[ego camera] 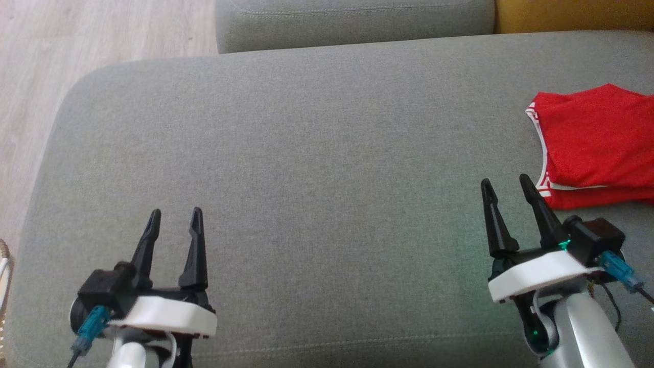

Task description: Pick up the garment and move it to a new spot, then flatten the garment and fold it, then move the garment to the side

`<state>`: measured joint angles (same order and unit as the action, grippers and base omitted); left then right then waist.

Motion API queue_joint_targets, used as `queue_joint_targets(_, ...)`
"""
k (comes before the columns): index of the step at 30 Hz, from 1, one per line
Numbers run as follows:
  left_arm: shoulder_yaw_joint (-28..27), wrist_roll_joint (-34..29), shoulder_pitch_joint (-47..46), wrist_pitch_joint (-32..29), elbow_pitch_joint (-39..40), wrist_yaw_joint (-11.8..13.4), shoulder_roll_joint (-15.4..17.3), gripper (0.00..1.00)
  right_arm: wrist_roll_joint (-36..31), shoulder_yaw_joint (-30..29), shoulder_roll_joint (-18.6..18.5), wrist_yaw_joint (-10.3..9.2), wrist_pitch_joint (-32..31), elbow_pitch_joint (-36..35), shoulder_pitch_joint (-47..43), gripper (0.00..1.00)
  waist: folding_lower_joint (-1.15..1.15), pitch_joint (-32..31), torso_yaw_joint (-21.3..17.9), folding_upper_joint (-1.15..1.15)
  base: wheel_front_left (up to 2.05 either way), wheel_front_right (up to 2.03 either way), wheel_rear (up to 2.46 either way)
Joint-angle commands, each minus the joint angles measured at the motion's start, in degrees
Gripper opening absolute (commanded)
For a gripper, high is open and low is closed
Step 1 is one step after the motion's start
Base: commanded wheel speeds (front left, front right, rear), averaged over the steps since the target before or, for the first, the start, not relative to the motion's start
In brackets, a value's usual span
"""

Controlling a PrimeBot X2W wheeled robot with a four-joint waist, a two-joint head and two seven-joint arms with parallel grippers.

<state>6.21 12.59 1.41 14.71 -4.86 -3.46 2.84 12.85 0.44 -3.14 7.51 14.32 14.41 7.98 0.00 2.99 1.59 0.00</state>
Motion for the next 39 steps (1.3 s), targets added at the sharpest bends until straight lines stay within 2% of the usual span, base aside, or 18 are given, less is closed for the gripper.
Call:
queue_joint_targets(1,-2.5,-0.2,-2.3,0.3,2.3,0.5,0.0,1.0,0.4,1.6,0.3,-0.02,0.7,-2.3,1.2,1.0,0.0,0.1,-0.1,0.0,0.0,0.0,0.0)
queue_joint_targets(9,-3.1,-1.0,-2.3,0.3,3.2,0.5,0.0,1.0,0.1,2.5,0.3,-0.02,0.7,-2.3,1.1,1.0,0.0,0.2,-0.1,0.0,0.0,0.0,0.0)
queue_joint_targets(14,-2.7,-0.1,-2.3,0.3,3.5,-0.7,0.0,1.0,-0.7,2.7,0.3,-0.02,0.7,-2.3,1.1,1.0,0.0,0.3,0.0,0.0,0.0,0.0,0.0)
queue_joint_targets(19,-3.2,0.3,-2.6,0.3,4.2,-0.7,0.0,1.0,-0.4,2.8,0.3,-0.02,0.7,-2.2,1.1,1.0,0.0,0.4,0.0,0.0,0.0,0.0,0.0)
queue_joint_targets(38,-4.7,5.3,-1.5,0.3,5.9,-2.1,0.0,1.0,-0.6,2.3,0.3,-0.02,0.7,-2.4,1.0,1.0,0.0,0.9,-0.1,0.0,0.0,0.0,0.0)
queue_joint_targets(39,-2.6,5.2,0.1,0.0,4.2,-1.7,0.0,0.0,-0.6,1.2,0.1,0.0,0.0,-0.3,0.0,0.0,0.01,0.9,-0.1,0.0,0.0,0.0,0.0)
